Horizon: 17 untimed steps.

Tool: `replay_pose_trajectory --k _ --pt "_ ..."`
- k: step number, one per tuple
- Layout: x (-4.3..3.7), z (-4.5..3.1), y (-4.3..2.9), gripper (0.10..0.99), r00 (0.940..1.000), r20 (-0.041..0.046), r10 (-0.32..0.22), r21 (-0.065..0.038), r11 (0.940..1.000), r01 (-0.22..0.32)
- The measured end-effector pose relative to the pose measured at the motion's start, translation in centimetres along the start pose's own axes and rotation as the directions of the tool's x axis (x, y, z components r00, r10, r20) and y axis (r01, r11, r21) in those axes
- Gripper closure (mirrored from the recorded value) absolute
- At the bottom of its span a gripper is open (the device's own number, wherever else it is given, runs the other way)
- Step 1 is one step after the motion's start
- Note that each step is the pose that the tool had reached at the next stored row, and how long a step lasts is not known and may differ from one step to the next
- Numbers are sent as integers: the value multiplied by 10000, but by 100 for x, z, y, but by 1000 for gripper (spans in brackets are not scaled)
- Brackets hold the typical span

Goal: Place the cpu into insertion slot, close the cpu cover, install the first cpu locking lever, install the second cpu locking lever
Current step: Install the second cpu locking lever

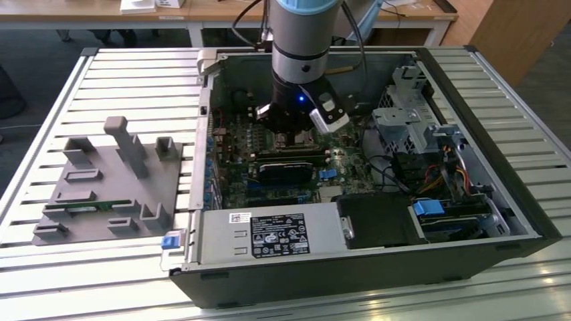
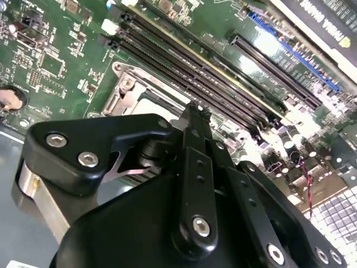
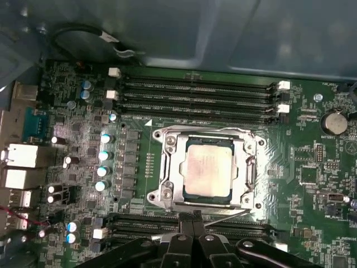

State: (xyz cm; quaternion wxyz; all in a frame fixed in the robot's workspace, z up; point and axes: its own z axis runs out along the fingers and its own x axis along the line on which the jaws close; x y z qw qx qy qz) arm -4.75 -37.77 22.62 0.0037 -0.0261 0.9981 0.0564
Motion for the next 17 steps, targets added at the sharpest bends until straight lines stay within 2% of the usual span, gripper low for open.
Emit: replay_pose_trajectory --k 6,17 --pt "49 28 -12 980 10000 2 2 -25 10000 -2" --pt "85 156 -25 980 10000 3 2 -60 10000 -2"
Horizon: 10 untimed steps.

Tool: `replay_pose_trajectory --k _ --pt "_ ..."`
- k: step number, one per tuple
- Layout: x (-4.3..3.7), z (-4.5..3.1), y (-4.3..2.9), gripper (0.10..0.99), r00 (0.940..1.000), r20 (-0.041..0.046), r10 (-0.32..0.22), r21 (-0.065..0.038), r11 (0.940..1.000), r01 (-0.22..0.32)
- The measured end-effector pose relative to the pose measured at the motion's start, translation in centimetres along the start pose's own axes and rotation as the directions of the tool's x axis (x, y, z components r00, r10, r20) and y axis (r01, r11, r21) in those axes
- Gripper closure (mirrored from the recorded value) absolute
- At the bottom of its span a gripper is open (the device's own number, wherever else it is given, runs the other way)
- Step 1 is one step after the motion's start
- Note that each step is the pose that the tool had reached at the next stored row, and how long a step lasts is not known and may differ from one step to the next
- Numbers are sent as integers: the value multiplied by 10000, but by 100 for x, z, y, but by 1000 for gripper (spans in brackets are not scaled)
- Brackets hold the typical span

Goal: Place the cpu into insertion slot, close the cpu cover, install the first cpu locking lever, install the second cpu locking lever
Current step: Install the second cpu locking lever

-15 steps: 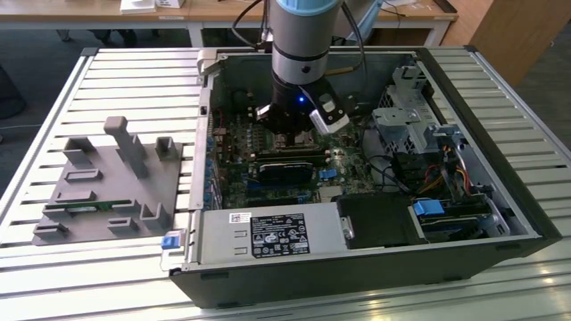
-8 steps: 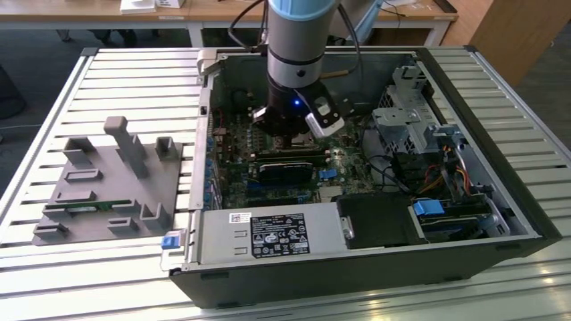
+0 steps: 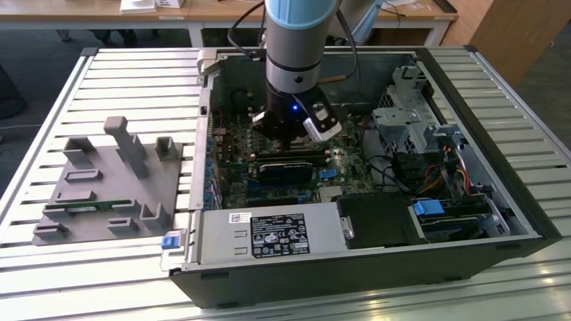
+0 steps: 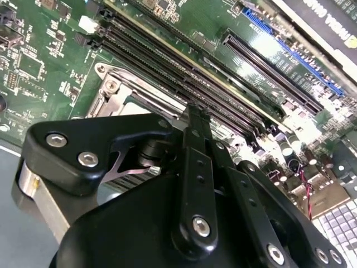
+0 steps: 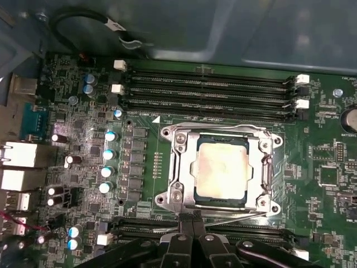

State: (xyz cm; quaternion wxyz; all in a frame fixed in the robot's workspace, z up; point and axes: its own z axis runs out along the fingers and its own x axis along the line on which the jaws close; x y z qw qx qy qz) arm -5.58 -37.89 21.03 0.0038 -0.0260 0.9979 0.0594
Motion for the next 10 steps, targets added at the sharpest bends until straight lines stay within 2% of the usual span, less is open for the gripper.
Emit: replay_pose_trajectory --k 2,4,10 --pt "6 13 -8 980 10000 1 0 -37 10000 0" --pt "18 10 -47 980 10000 8 1 -156 9999 -1" --pt "48 4 -120 980 10000 20 4 -375 9993 -3"
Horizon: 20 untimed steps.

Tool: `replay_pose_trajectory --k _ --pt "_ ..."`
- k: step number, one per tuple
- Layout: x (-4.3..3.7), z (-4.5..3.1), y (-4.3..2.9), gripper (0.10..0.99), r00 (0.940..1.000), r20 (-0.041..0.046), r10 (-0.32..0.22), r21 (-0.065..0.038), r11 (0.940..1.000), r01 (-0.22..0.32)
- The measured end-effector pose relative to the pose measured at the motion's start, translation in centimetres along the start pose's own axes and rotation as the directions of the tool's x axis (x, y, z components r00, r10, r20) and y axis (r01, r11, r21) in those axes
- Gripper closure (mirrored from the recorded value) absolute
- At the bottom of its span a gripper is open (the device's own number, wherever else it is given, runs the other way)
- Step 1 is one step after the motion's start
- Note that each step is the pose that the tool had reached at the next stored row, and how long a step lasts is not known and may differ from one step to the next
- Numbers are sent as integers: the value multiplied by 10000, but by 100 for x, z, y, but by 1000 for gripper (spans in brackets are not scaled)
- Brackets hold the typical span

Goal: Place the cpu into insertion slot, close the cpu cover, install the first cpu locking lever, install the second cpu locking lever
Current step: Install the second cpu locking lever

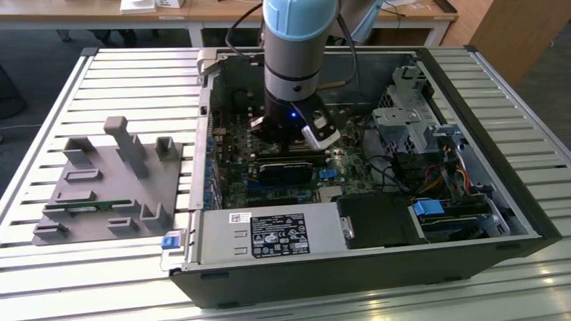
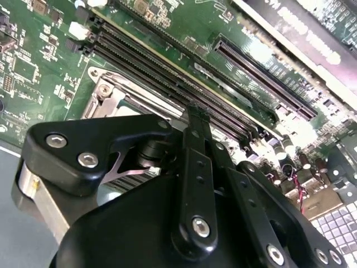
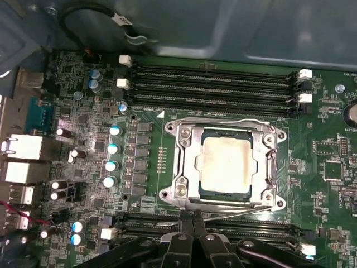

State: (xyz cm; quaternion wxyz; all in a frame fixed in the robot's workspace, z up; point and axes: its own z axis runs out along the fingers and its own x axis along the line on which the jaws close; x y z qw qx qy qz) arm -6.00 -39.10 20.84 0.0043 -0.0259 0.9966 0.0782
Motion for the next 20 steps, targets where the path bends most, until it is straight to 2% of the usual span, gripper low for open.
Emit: replay_pose_trajectory --k 3,10,16,18,20 --pt "19 4 -6 980 10000 4 -1 -88 10000 1" --pt "94 54 -13 980 10000 6 0 -131 9999 0" --pt "114 86 -17 980 10000 13 0 -252 9997 0" --pt "116 98 -19 980 10000 16 1 -310 9995 -1" --pt "117 103 -19 980 10000 23 0 -445 9990 1"
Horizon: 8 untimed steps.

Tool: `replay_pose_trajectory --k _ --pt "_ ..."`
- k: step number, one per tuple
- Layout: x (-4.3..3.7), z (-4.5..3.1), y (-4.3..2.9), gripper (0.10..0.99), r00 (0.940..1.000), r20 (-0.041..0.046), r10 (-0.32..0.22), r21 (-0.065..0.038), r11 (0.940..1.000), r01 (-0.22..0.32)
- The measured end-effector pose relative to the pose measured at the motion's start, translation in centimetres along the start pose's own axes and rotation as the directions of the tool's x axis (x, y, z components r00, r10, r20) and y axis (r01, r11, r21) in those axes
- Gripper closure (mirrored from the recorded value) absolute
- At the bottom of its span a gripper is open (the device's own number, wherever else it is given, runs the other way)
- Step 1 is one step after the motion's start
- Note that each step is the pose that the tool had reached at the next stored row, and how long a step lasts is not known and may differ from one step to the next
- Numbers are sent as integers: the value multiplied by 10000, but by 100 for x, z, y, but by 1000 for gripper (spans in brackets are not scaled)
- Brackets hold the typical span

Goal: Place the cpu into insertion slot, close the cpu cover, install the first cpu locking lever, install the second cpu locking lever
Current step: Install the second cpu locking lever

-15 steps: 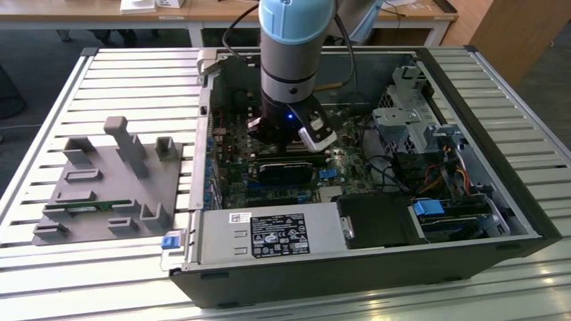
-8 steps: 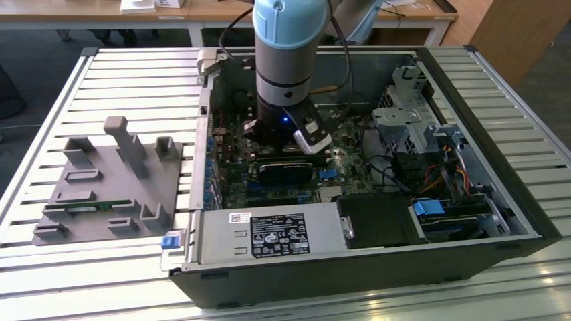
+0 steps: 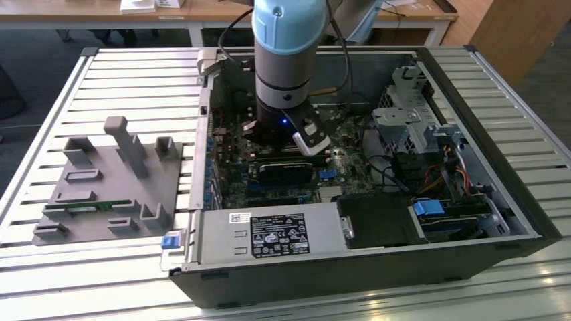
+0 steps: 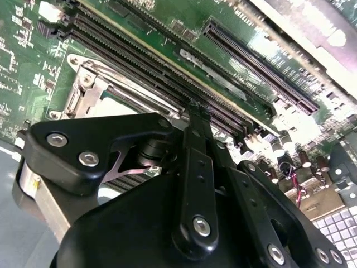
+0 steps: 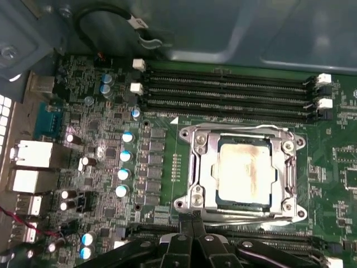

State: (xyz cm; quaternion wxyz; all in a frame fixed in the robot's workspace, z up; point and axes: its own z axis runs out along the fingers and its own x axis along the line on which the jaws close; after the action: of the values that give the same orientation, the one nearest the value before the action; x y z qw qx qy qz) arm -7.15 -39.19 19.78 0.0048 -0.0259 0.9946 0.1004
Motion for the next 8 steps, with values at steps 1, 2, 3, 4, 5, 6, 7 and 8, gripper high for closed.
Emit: replay_pose_trajectory --k 1,2,3,4,5,6,7,8 --pt "1 1 0 980 10000 5 1 -92 10000 -1" --pt "2 2 0 980 10000 9 3 -157 9999 -3" --pt "4 5 -1 980 10000 11 4 -195 9998 -4" --pt "5 11 -2 980 10000 13 4 -221 9998 -4" --pt "6 17 -3 980 10000 12 4 -236 9997 -4" --pt "7 23 -6 980 10000 10 4 -247 9997 -3" --pt "9 31 -7 980 10000 11 3 -272 9996 -3" --pt "11 38 -8 980 10000 17 3 -300 9995 -3"
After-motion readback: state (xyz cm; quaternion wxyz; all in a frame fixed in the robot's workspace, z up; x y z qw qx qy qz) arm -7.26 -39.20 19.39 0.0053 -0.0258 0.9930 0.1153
